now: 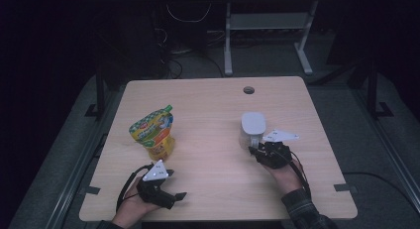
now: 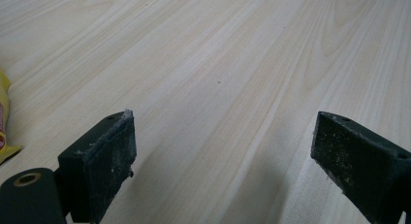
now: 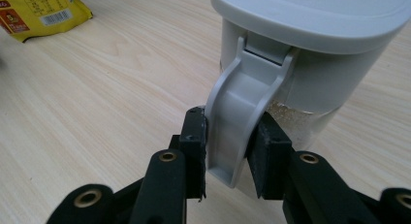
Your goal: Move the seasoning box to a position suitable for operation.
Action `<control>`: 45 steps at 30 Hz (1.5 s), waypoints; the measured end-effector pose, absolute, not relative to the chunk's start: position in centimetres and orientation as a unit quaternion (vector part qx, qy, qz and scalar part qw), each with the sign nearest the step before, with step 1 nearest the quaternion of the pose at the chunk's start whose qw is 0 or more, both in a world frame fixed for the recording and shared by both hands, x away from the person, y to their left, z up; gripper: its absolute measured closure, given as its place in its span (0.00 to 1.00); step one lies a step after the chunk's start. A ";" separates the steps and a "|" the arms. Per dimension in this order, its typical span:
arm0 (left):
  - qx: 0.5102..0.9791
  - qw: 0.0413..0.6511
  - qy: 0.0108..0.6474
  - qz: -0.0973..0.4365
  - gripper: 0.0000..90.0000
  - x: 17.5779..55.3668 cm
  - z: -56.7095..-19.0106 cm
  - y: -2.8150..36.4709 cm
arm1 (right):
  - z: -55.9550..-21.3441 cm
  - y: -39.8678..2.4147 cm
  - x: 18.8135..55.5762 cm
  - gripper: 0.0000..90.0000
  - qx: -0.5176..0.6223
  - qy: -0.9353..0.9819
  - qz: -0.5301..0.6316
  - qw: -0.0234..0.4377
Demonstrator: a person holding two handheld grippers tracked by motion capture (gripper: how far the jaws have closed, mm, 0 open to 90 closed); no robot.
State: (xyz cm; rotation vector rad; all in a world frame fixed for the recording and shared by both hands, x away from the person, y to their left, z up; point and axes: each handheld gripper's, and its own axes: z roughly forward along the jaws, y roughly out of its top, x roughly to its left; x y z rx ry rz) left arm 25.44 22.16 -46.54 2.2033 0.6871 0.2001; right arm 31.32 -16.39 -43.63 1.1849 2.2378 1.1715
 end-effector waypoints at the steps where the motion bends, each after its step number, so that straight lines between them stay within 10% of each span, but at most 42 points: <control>1: 0.872 0.400 0.271 0.079 0.09 25.5 -46.5 22.2 | -43.6 -16.5 31.2 0.77 0.417 0.790 0.413 0.176; 25: 0.872 0.400 0.272 0.079 0.09 25.5 -46.6 22.2 | -43.4 -19.3 29.9 0.66 0.406 0.792 0.416 0.183; 45: 0.871 0.400 0.275 0.081 0.09 25.5 -46.6 22.2 | -43.0 -19.4 30.0 0.76 0.369 0.807 0.428 0.169</control>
